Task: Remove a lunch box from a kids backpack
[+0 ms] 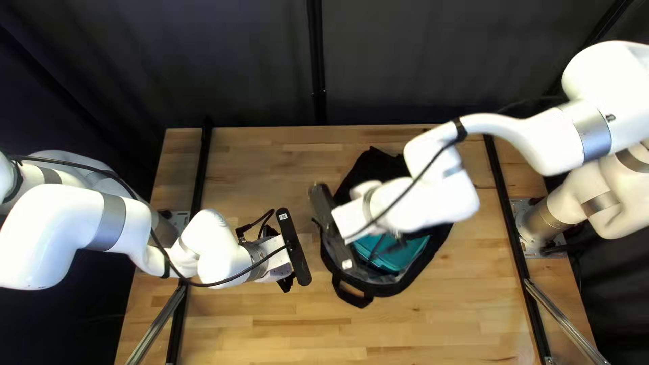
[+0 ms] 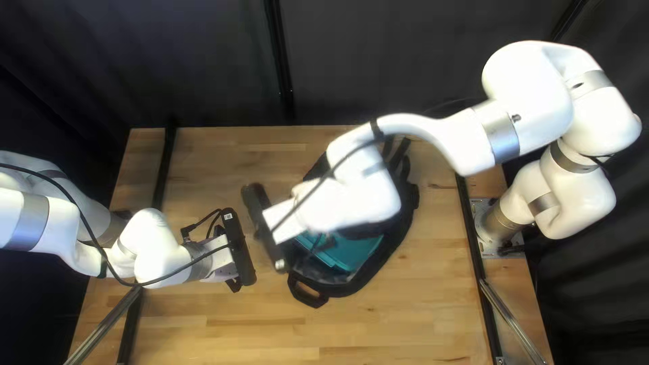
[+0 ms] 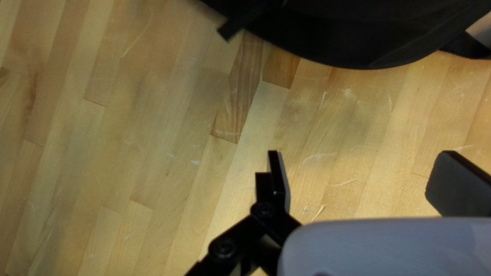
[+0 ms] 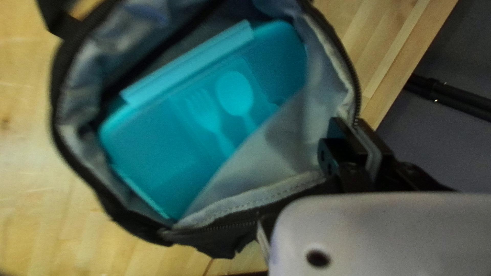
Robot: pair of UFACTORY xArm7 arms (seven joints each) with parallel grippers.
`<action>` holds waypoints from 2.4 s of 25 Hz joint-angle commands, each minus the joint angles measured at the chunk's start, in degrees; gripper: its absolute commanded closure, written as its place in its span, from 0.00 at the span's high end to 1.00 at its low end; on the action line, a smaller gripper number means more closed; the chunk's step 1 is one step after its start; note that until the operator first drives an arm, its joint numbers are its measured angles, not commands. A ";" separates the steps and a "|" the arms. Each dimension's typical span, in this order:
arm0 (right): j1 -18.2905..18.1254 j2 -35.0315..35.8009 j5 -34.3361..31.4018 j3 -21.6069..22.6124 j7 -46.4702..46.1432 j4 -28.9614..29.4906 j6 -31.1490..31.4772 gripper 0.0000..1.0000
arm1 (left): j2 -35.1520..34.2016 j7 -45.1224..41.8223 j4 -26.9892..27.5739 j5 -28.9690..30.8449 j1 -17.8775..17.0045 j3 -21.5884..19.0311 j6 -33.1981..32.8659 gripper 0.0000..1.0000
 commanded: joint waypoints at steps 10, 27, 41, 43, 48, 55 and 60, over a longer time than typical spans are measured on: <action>-6.23 -4.98 3.34 -5.68 -8.88 -11.89 -11.55 0.00 | -0.22 -0.35 -0.40 0.36 0.71 -0.66 -0.73 1.00; -10.42 -7.35 3.92 -10.17 -13.18 -21.59 -21.68 0.00 | -0.21 0.84 0.01 0.20 -0.70 0.92 -0.24 1.00; -11.98 -10.82 1.67 -11.31 -10.20 -30.02 -27.13 0.00 | -0.36 2.91 1.07 -0.84 -4.15 4.10 1.61 1.00; -11.95 -10.94 1.43 -11.20 -9.64 -30.57 -27.73 0.00 | -0.63 5.02 2.12 -1.12 -5.74 6.46 2.72 1.00; -11.91 -11.53 0.77 -10.96 -8.75 -31.27 -28.35 0.00 | -1.66 11.69 5.74 0.17 -7.06 11.08 4.93 1.00; -11.96 -12.28 0.07 -10.80 -8.27 -31.74 -28.61 0.00 | -2.44 16.83 11.79 0.63 -7.84 11.83 12.89 1.00; -12.18 -11.73 -0.39 -11.04 -8.41 -32.06 -30.41 0.00 | -2.44 16.83 11.79 0.63 -7.84 11.83 12.89 1.00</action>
